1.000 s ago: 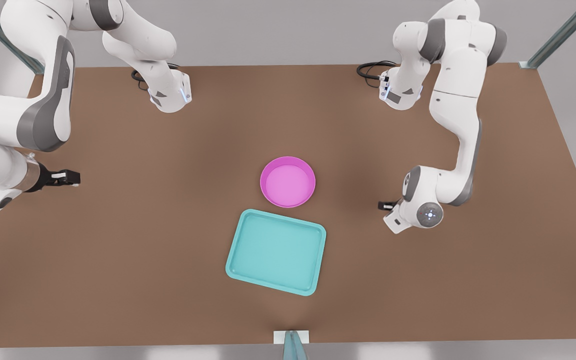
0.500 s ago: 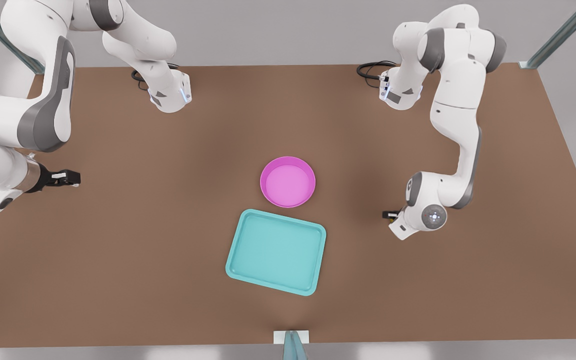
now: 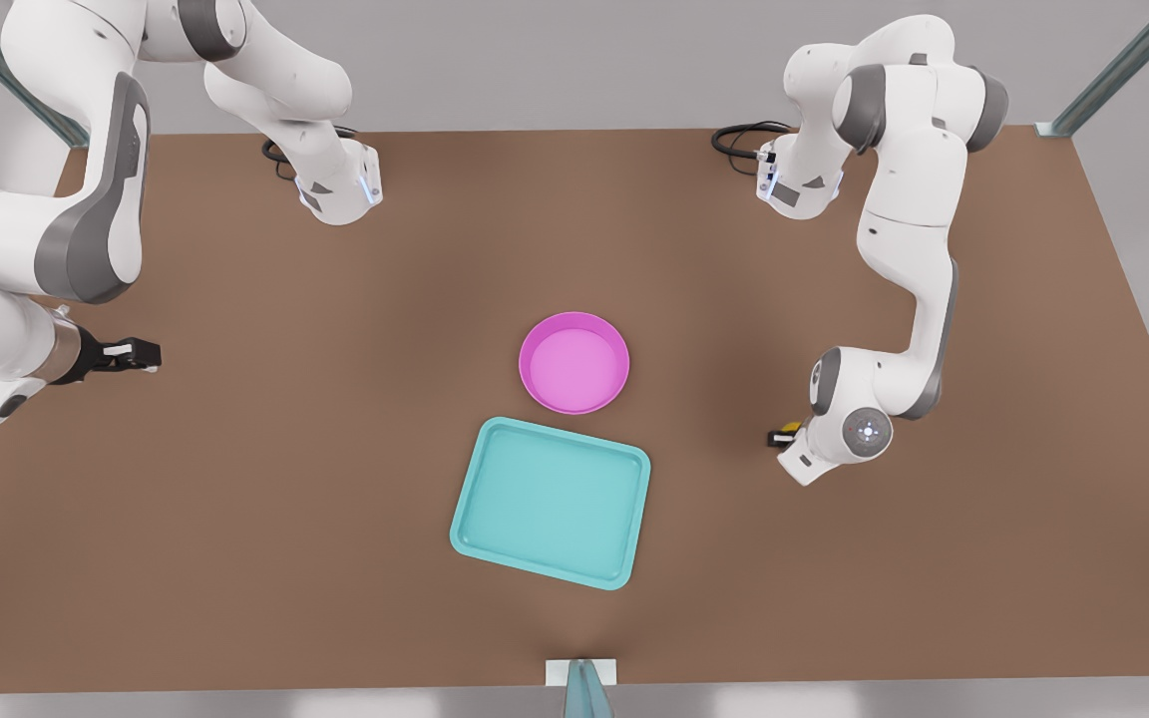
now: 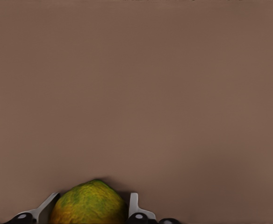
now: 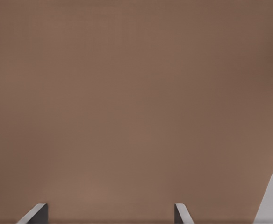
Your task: Place the orange on the plate with the left arm and the plate on the tray with the right arm
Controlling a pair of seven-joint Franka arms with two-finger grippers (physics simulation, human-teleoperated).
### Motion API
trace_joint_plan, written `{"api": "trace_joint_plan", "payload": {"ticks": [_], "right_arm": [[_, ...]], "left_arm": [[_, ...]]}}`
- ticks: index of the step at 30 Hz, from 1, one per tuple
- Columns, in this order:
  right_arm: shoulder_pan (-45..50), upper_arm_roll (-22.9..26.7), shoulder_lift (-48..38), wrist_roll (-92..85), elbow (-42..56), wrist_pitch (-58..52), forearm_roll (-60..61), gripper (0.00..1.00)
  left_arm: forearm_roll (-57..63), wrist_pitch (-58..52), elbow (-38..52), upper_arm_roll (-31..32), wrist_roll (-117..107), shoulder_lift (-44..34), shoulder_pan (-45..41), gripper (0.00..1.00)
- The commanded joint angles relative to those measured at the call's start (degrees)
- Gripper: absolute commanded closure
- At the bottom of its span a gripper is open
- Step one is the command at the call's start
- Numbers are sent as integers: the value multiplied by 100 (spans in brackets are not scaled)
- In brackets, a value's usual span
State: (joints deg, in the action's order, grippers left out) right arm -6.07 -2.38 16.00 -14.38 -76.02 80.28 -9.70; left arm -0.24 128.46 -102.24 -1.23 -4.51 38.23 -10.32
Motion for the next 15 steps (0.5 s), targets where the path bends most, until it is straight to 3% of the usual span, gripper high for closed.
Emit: {"api": "trace_joint_plan", "payload": {"ticks": [1,4,9,12,15], "right_arm": [[0,0,0,-38,-1,-3,3,0],[0,0,17,-38,8,-3,3,0],[0,0,26,-38,17,-3,3,0],[0,0,26,-38,17,-3,3,0],[0,0,26,-38,17,-3,3,0]], "left_arm": [[-28,12,2,-9,3,-8,4,36],[-37,-101,2,-9,-103,-43,4,35],[-72,-1428,90,97,-708,-544,-171,36],[-432,-2290,1232,185,-2044,-395,-1164,36],[-608,-2317,2462,229,-3073,334,-2210,36]]}}
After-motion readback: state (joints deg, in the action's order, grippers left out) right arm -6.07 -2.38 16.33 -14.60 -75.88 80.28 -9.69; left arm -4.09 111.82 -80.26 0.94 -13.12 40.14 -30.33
